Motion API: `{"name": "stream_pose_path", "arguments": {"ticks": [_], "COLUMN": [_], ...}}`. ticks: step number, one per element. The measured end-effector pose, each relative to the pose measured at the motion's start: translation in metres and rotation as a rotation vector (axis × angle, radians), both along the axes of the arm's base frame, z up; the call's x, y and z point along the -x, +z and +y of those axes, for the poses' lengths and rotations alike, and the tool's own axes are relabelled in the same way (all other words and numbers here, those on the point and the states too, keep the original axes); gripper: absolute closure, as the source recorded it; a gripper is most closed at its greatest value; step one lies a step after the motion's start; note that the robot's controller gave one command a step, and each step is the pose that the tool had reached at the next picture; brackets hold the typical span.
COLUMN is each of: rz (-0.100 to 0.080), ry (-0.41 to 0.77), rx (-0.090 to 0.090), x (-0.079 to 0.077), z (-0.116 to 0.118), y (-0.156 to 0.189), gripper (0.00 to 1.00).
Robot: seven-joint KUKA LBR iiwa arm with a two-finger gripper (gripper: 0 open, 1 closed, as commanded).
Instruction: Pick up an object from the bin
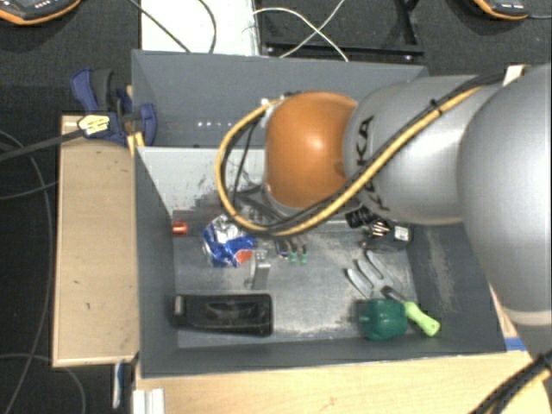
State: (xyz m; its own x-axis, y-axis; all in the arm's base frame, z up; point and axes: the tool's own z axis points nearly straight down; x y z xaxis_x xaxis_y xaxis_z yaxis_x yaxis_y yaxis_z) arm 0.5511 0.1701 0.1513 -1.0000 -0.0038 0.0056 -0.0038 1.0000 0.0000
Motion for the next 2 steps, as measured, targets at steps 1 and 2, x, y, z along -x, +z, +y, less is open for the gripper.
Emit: {"name": "stream_pose_path", "arguments": {"ticks": [1,2], "rz": [-0.008,0.004], "ry": [-0.008,-0.114], "rx": [-0.002,0.001], "x": [-0.002,-0.025], "z": [-0.001,-0.001], "y": [0.005,-0.081], "gripper": [0.00,0.00]}}
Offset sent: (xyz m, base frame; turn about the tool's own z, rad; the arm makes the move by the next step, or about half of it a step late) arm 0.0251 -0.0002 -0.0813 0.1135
